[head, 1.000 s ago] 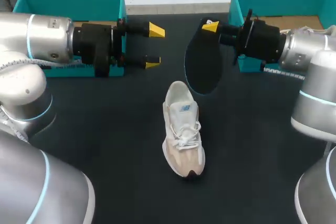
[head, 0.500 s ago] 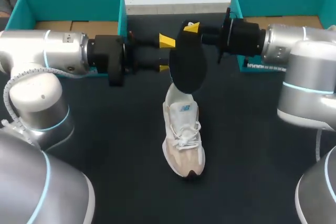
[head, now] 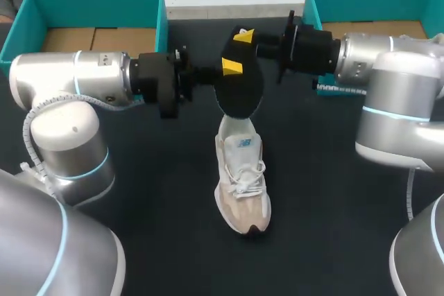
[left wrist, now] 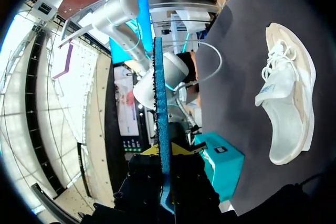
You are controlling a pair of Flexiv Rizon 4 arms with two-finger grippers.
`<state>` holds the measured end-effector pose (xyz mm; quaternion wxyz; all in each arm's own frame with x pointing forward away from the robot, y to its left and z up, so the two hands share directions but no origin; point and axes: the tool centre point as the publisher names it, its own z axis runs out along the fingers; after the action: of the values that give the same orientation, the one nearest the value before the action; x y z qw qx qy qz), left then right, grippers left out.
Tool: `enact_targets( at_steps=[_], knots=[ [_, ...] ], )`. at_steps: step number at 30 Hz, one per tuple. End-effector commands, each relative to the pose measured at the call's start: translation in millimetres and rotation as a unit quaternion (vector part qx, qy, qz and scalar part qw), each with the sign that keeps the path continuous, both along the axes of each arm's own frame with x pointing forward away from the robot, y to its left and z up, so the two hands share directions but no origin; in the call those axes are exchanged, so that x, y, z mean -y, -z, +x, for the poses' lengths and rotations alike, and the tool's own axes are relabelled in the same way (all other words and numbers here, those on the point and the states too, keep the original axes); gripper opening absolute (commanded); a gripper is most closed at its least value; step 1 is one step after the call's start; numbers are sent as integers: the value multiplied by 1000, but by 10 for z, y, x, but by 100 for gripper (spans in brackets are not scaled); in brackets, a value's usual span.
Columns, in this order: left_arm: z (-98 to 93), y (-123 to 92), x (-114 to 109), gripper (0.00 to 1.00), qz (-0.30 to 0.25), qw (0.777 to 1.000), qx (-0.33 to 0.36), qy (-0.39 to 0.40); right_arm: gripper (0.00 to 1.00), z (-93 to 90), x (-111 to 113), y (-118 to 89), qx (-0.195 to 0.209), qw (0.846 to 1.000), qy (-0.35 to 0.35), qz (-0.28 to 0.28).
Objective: Take the shoe out of the shoebox, open the shoe tongue, remove and reinsert the insole, then place the shoe into the shoebox
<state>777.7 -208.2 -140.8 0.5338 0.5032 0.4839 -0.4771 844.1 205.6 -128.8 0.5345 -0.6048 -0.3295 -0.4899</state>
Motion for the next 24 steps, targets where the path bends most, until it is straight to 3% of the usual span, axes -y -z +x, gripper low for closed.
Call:
enact_targets(
  at_steps=[1,14,19,24],
  knots=[
    [-32,-15,-108,0,-5,1000,-7,6,100,-79,-7,7,30,999,-18,19],
    [-161,-148,-575,0,-11,999,-39,1,100,-434,622,-44,100,991,-93,-5],
    [-178,-169,-646,0,-11,999,-38,-7,100,-573,798,-99,100,988,-120,-7],
    [-183,-188,-669,0,-5,999,-36,-4,100,-584,921,-140,120,985,-123,-30]
  ],
)
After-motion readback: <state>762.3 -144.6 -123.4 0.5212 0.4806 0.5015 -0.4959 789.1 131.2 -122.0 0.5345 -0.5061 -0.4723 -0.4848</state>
